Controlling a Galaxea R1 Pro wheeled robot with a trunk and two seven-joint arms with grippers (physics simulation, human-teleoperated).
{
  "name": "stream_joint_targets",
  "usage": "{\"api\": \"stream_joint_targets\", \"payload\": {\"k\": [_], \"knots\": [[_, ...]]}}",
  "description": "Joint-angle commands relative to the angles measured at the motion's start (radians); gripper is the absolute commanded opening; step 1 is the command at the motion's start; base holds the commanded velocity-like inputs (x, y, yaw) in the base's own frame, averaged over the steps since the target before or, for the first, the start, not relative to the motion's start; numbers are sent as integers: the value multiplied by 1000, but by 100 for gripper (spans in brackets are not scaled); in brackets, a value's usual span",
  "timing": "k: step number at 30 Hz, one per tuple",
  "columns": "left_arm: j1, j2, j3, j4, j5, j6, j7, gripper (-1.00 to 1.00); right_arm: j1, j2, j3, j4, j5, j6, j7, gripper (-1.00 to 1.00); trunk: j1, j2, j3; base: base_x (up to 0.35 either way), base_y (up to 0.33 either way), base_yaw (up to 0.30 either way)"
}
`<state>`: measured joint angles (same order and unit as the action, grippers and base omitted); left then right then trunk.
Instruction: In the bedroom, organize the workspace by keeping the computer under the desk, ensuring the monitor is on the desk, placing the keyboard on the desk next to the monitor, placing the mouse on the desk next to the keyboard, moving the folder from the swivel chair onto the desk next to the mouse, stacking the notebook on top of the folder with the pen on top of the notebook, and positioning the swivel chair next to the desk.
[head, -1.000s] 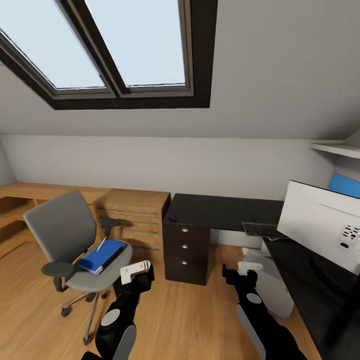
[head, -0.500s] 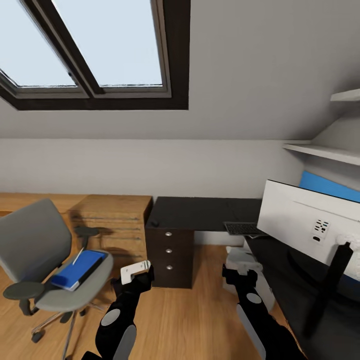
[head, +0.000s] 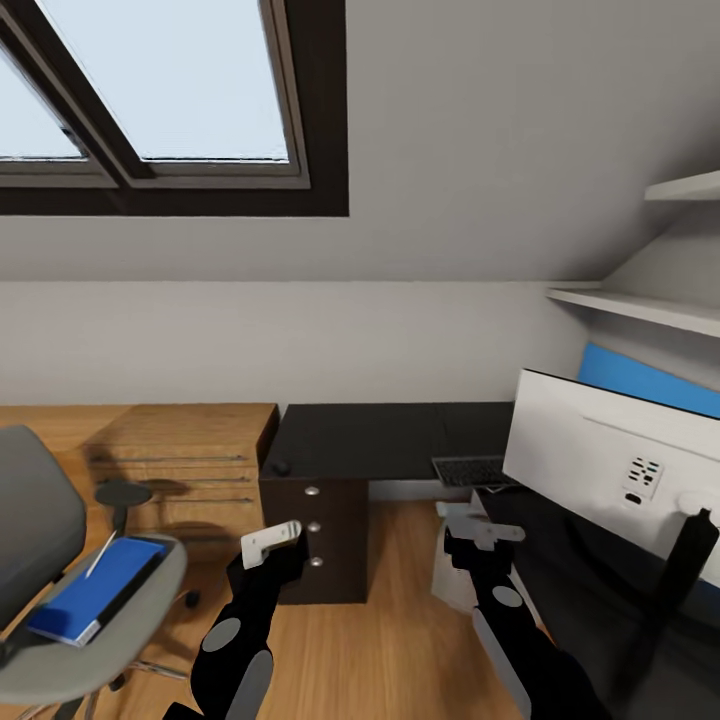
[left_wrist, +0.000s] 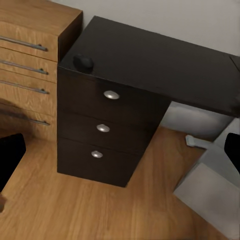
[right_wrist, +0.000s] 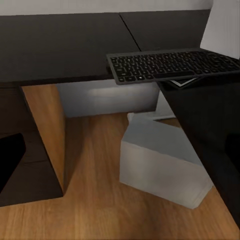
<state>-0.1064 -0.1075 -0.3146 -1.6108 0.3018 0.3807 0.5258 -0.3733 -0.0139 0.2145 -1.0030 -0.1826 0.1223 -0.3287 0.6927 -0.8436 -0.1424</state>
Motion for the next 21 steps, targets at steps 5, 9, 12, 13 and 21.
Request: {"api": "stream_joint_targets", "payload": {"k": [5,9,12,13,21], "knots": [[-1,0,-1,-1,8,3,8,100,-1,-3,3,-2,-5,5,-9,100,1,-1,-2,333,0,-6],[-1,0,-1,-1,8,2,8,100,-1,-4,2,-2,-4,5,-7,100,1,-1,-2,333,44,-2],[-1,-1,-1,-1,8,2,8,100,-1,-4,3,-2,-4,5,-6,100,1,-1,-2,318,140,0],[-1,-1,-2,-1,8,1,8,100,-1,-4,3,-2,-4,5,-6,100,1,-1,-2,306,185,0],[-1,-1,-3,-1,8,1,8,100,-1,-5,4,-3,-3,5,-4,100,1,-1,-2,307,175,0]]}}
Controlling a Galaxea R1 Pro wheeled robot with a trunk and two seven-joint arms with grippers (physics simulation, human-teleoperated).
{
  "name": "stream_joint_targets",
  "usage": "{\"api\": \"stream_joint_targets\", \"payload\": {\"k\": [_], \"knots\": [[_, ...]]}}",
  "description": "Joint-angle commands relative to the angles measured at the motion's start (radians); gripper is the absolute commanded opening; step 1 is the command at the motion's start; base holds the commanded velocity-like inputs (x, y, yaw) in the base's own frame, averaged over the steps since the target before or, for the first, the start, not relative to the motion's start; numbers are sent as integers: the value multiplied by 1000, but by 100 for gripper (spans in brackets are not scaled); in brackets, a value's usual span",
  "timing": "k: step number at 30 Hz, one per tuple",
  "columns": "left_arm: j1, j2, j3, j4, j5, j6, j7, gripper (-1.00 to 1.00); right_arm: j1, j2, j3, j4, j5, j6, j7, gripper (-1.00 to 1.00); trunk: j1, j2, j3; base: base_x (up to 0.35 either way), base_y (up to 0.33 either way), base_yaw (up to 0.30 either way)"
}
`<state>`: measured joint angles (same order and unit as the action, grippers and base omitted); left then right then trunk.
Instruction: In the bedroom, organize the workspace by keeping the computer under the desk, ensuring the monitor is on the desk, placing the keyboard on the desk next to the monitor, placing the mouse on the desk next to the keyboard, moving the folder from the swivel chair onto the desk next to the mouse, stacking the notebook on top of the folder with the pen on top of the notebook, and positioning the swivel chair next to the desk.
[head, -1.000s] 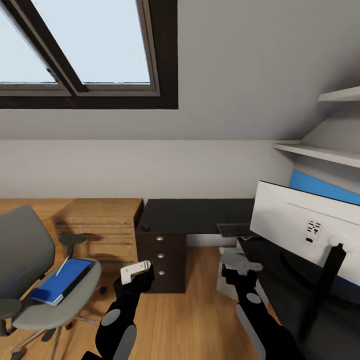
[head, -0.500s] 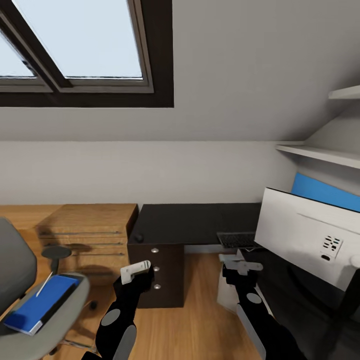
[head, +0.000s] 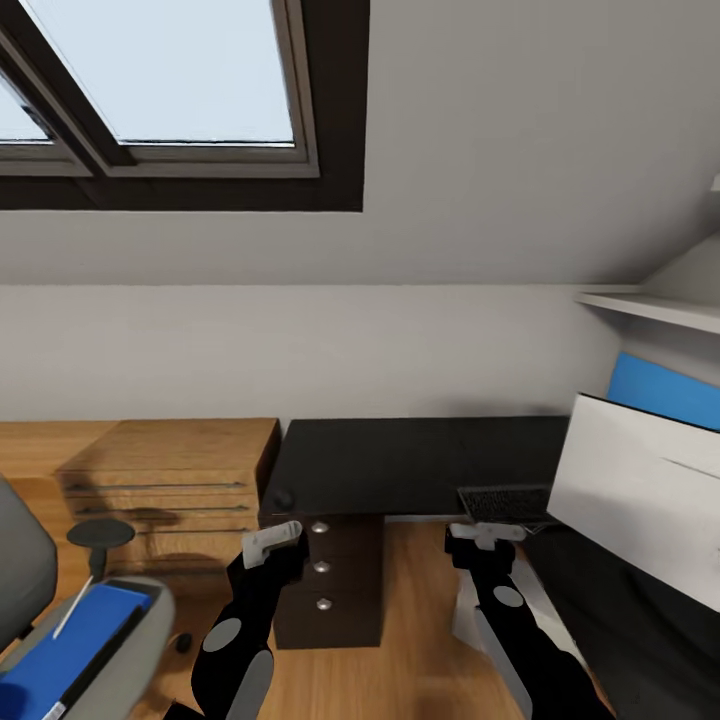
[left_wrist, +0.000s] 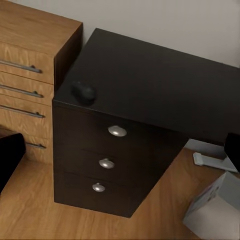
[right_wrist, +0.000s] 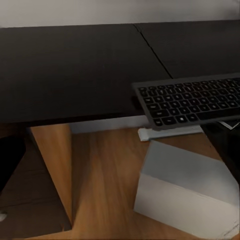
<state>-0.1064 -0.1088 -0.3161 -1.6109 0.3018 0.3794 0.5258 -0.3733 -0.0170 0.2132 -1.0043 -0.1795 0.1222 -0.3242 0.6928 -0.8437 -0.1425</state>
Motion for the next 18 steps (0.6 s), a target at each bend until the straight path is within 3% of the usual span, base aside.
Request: {"api": "stream_joint_targets", "payload": {"k": [1,8,18], "knots": [[-1,0,-1,-1,8,3,8,100,-1,-1,5,-2,-6,5,-9,100,1,-1,-2,313,126,0],[-1,0,-1,-1,8,5,8,100,-1,-1,5,-1,-7,5,-8,100,1,-1,-2,217,53,0],[-1,0,-1,-1,8,6,7,100,-1,-2,5,-2,-8,5,-6,100,1,-1,-2,26,5,0]]}}
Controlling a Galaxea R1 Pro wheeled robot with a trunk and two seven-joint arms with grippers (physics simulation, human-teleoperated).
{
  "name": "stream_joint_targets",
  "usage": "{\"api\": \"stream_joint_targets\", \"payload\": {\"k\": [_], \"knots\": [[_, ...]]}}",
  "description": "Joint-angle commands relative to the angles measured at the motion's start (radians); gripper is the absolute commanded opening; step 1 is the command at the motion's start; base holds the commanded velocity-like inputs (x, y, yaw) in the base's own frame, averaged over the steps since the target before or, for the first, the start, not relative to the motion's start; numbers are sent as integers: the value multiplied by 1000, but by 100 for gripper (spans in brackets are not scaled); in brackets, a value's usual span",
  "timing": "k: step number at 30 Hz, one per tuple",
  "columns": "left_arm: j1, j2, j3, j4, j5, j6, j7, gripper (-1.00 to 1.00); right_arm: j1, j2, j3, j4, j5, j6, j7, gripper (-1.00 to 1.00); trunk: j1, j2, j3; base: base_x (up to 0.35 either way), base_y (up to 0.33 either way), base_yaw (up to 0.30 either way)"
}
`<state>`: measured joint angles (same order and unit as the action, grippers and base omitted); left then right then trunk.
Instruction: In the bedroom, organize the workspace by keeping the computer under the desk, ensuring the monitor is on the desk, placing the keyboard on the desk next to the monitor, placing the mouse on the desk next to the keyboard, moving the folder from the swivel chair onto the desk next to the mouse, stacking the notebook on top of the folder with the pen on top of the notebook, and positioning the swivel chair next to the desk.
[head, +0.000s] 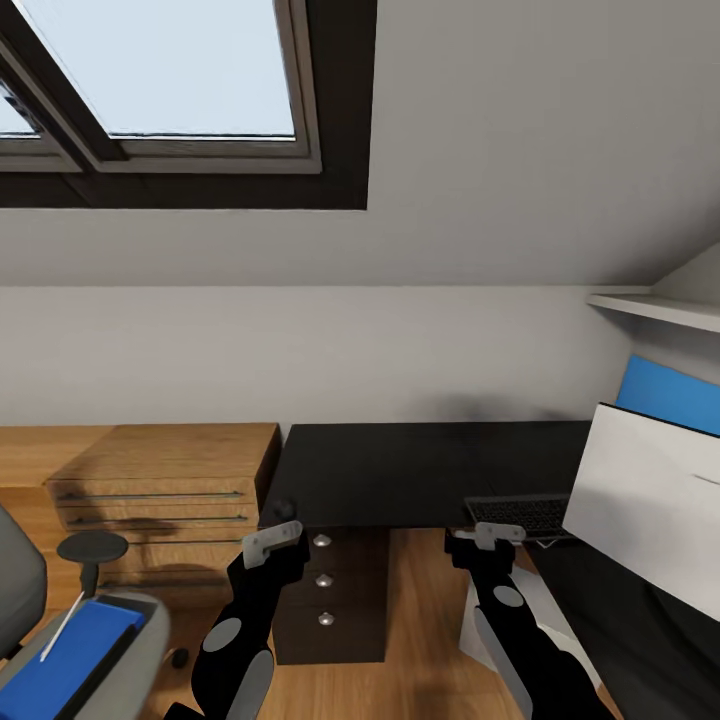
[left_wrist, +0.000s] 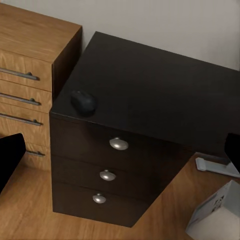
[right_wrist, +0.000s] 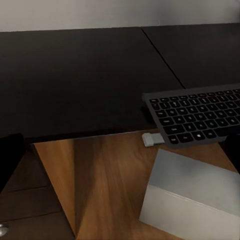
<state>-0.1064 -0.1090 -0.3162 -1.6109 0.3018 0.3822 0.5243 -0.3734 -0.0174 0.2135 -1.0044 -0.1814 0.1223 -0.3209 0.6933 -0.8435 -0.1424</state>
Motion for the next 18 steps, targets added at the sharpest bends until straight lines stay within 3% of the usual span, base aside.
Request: {"api": "stream_joint_targets", "payload": {"k": [1,4,7,12,14,15,18], "knots": [[-1,0,-1,-1,8,3,8,100,-1,-1,5,-3,-5,5,-12,100,0,-1,-2,0,0,0],[-1,0,-1,-1,9,3,8,100,-1,-3,4,-19,-5,5,-13,100,0,-1,-2,0,0,0],[-1,0,-1,-1,10,3,8,100,-1,-4,-1,-104,-3,61,-19,100,0,-1,-2,0,0,0],[-1,0,-1,0,10,3,8,100,-47,-4,-15,-231,-4,263,-27,100,0,-1,-2,0,0,0],[-1,0,-1,2,9,3,8,100,-115,-2,-29,-254,-5,350,-36,100,0,-1,-2,0,0,0],[-1,0,-1,2,9,3,9,100,-182,0,-35,-248,-7,403,-45,100,0,-1,-2,0,0,0],[-1,0,-1,3,8,3,9,100,-286,1,-41,-211,-9,465,-57,100,0,-1,-2,0,0,0]]}}
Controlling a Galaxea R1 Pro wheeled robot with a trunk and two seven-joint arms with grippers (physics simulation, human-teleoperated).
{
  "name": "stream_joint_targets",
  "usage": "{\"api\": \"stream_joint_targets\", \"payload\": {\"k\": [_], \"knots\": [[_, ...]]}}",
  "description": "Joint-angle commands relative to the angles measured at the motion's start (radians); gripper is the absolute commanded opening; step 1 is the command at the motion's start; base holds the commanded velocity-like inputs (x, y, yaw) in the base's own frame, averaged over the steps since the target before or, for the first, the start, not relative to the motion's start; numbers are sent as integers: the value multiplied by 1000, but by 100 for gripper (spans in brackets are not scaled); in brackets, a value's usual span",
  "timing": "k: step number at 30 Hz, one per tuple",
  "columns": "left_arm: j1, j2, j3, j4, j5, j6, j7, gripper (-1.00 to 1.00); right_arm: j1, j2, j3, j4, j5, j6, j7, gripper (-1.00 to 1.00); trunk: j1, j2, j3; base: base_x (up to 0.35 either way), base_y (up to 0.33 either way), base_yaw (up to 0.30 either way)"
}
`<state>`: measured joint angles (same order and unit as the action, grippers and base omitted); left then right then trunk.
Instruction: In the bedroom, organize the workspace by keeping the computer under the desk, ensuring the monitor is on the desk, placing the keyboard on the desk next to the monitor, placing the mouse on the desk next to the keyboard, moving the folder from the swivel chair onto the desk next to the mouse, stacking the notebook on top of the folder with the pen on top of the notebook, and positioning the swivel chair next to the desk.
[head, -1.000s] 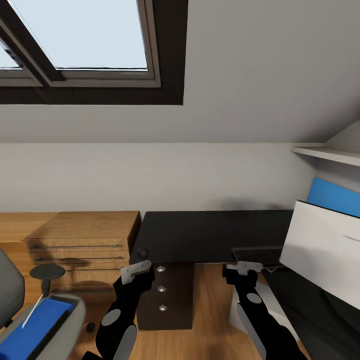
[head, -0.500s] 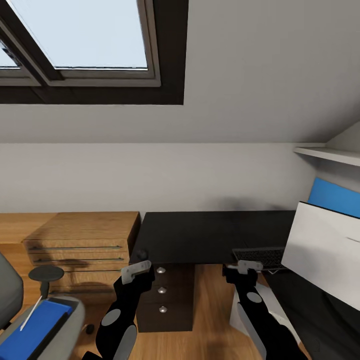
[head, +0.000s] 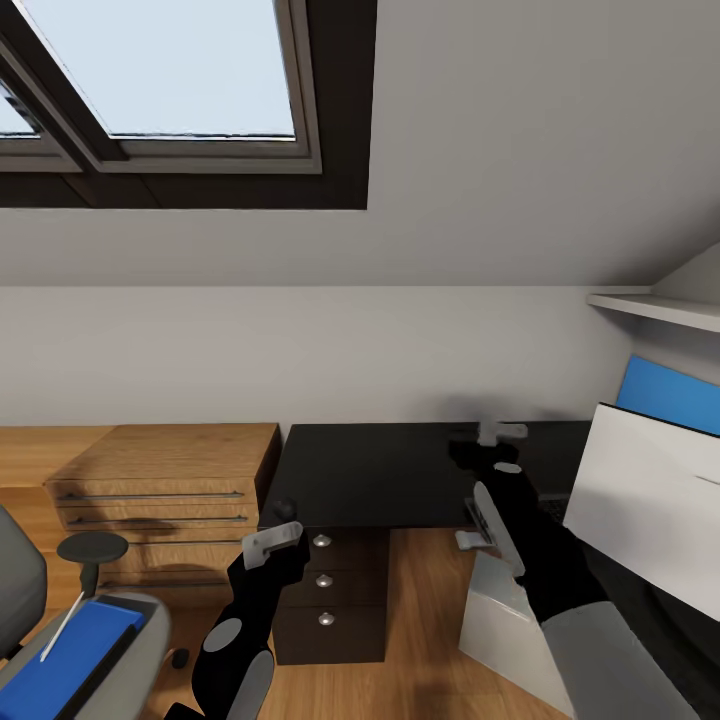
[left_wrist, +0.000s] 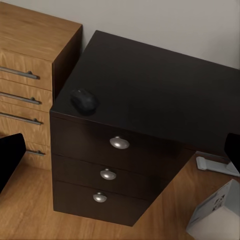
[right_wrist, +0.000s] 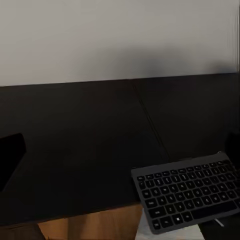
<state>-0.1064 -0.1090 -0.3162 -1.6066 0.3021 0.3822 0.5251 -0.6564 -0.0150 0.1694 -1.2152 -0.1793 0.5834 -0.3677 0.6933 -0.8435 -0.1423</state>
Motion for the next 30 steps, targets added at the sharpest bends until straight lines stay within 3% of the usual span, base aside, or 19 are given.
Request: {"api": "stream_joint_targets", "payload": {"k": [1,2,5,6,8,12,19,22,24,30], "knots": [[-1,0,-1,-1,8,3,8,100,-71,-1,1,37,-14,35,-17,100,0,-1,-2,0,0,0],[-1,0,-1,-1,8,3,8,100,-159,-1,-11,105,-15,58,-21,100,0,-1,-2,0,0,0],[-1,0,-1,-1,8,3,8,100,-290,-1,-36,228,-15,76,-26,100,0,-1,-2,0,0,0],[-1,0,-1,0,8,3,8,100,-396,0,-49,344,-15,80,-32,100,0,-1,-2,0,0,0],[-1,0,-2,1,8,3,7,100,-484,-1,-57,445,-15,68,-44,100,0,-1,-2,0,0,0],[-1,-1,-15,3,7,3,8,100,-578,-2,-69,554,-18,-1,-68,100,0,-1,-2,0,0,0],[-1,0,-56,4,5,3,9,100,-624,-2,-81,607,-19,-86,-142,100,0,-1,-2,22,0,0],[-1,0,-58,4,5,3,9,100,-626,-3,-82,607,-18,-92,-150,100,0,-1,-2,218,0,0],[-1,0,-59,4,5,3,9,100,-627,-5,-83,540,-14,-91,-211,100,0,-1,-2,302,0,0],[-1,0,-60,4,5,3,9,100,-626,-5,-82,517,-19,-86,-298,100,0,-1,-2,323,0,0]]}}
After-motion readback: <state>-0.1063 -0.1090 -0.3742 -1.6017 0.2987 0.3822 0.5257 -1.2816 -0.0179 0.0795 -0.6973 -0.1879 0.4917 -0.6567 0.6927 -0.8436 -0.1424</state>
